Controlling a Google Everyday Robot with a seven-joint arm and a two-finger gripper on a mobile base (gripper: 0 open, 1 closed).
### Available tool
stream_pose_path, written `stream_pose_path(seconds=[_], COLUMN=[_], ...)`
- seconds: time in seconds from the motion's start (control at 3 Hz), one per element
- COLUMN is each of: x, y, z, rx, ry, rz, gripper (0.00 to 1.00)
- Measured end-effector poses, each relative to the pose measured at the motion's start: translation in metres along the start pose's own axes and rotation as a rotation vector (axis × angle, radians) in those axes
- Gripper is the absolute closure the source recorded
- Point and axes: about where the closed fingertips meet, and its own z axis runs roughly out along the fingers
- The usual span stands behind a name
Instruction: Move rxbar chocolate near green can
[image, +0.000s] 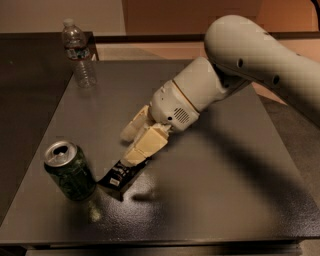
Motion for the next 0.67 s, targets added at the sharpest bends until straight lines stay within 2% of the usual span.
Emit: stream_pose_path(seconds=[0.33,0.67], x=[-0.0009,-0.0009], y=[0.0007,0.0008], z=[0.0010,0.0010], rx=[-0.001,-0.001], ry=[0.001,0.001], rz=[-0.002,-0.002], gripper=[0.00,0.00])
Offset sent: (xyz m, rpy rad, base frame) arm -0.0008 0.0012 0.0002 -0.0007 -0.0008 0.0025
